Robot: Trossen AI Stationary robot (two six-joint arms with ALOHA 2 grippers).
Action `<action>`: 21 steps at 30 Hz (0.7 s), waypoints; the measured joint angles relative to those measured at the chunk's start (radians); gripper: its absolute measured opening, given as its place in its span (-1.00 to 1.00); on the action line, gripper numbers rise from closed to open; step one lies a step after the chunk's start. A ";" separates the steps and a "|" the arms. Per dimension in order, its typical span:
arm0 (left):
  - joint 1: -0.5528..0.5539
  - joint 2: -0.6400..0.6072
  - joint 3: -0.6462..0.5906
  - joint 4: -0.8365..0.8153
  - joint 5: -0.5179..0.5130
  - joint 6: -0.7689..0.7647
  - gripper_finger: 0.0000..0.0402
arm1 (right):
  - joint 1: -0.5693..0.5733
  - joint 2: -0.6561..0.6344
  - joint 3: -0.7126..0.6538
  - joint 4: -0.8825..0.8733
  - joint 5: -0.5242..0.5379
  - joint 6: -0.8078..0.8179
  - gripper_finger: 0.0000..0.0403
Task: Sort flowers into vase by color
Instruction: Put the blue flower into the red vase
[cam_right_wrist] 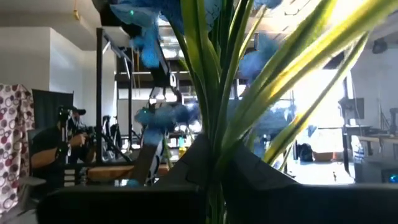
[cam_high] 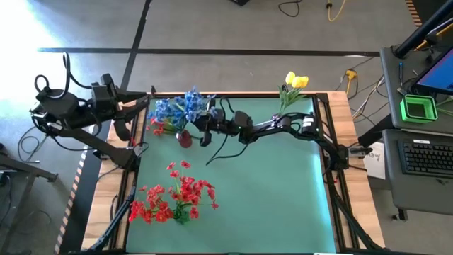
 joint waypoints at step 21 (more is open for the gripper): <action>0.000 0.007 0.000 0.000 -0.001 -0.003 -0.39 | 0.001 0.018 0.000 -0.063 -0.011 -0.015 -0.91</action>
